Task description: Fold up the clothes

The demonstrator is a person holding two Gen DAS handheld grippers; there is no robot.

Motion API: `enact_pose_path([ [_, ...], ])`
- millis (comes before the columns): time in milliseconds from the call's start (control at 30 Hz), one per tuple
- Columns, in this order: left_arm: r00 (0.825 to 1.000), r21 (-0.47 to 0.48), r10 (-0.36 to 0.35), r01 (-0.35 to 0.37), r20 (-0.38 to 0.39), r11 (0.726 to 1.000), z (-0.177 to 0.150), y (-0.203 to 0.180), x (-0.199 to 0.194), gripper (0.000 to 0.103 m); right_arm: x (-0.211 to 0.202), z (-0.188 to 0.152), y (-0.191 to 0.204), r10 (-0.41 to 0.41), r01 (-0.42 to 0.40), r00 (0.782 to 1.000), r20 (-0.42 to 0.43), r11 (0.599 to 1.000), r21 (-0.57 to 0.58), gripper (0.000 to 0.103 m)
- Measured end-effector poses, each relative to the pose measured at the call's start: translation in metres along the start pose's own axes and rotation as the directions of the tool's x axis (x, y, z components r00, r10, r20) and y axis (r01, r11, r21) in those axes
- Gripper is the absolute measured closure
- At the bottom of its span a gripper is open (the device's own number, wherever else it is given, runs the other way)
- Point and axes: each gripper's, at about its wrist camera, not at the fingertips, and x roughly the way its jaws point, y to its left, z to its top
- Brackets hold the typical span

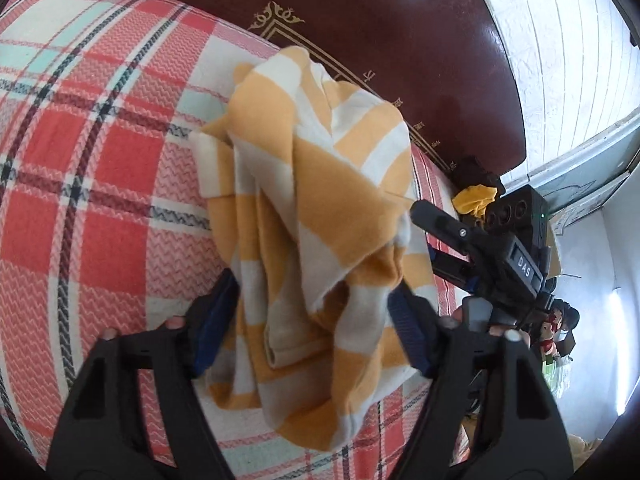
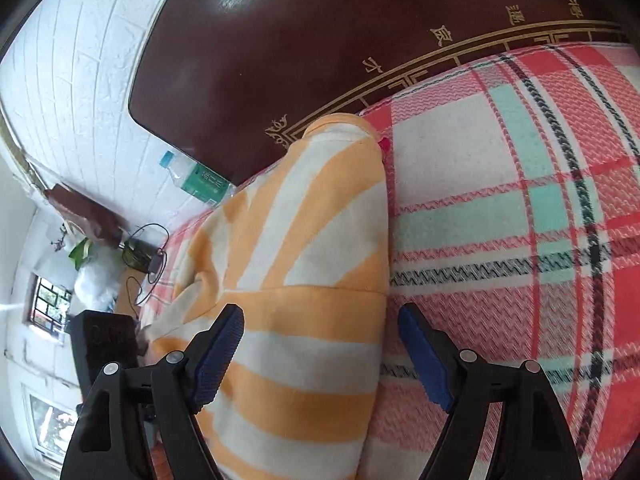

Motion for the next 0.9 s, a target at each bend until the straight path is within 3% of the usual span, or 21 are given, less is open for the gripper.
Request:
enact_pose_path([
  [67,1.0,-0.009,-0.006,0.006,-0.014,1.0,0.001,0.001,0.002,0.046,0.003,-0.001,0.001,0.015,-0.015,1.0,0.004,1.0,-0.011,0.016],
  [233,1.0,-0.012,-0.017,0.017,-0.015,1.0,-0.001,0.003,0.001,0.05,0.011,-0.001,0.003,0.049,-0.05,0.999,-0.002,0.998,-0.043,0.015],
  [467,0.997,-0.024,-0.078,0.078,-0.012,0.997,-0.003,0.001,0.002,0.027,0.014,-0.002,0.002,0.065,-0.065,0.998,0.008,0.997,-0.044,0.014],
  [633,0.999,0.006,-0.049,0.05,-0.009,0.999,-0.008,-0.006,0.0,0.024,0.018,-0.003,0.009,0.054,-0.053,0.998,0.012,0.996,-0.069,0.002],
  [733,0.998,-0.022,-0.055,0.055,-0.01,0.998,-0.008,-0.001,-0.003,0.036,0.023,-0.004,0.017,0.019,-0.019,1.0,0.005,0.995,-0.095,0.0],
  [800,0.999,-0.028,-0.042,0.042,-0.009,0.999,-0.01,0.002,-0.005,0.049,0.022,-0.004,0.017,0.012,-0.012,1.0,-0.001,0.994,-0.108,0.0],
  [900,0.999,-0.052,-0.051,0.05,-0.009,0.997,-0.012,0.007,-0.008,0.054,0.022,-0.004,0.016,0.011,-0.013,1.0,-0.018,0.992,-0.123,0.001],
])
